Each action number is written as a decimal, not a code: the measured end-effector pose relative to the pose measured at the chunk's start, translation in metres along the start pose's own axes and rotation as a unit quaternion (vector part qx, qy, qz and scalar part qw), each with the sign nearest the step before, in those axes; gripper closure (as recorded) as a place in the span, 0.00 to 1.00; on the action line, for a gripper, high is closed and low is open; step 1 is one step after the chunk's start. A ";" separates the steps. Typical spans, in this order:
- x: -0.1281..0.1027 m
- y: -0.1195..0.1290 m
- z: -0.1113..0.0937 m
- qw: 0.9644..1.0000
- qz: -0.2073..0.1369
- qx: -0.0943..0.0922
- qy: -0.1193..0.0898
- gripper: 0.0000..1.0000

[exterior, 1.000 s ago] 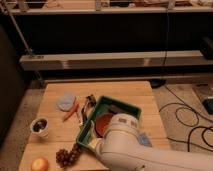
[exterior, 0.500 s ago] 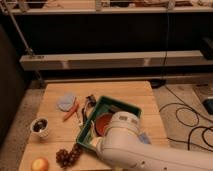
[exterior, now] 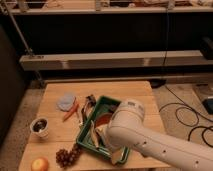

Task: Place apple in red bowl

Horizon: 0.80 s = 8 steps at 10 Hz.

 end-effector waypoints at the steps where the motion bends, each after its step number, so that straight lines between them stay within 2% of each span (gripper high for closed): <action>1: -0.004 0.009 0.002 0.999 0.043 -0.010 0.000 0.20; 2: -0.006 0.024 0.007 0.994 0.105 -0.023 0.004 0.20; 3: -0.007 0.041 0.012 0.984 0.175 -0.038 0.012 0.20; 4: -0.007 0.056 0.016 0.973 0.223 -0.047 0.021 0.20; 5: -0.004 0.068 0.020 0.963 0.261 -0.052 0.032 0.20; 6: -0.004 0.077 0.023 0.955 0.288 -0.057 0.038 0.20; 7: -0.003 0.082 0.024 0.949 0.307 -0.058 0.044 0.20; 8: -0.002 0.085 0.025 0.947 0.313 -0.059 0.046 0.20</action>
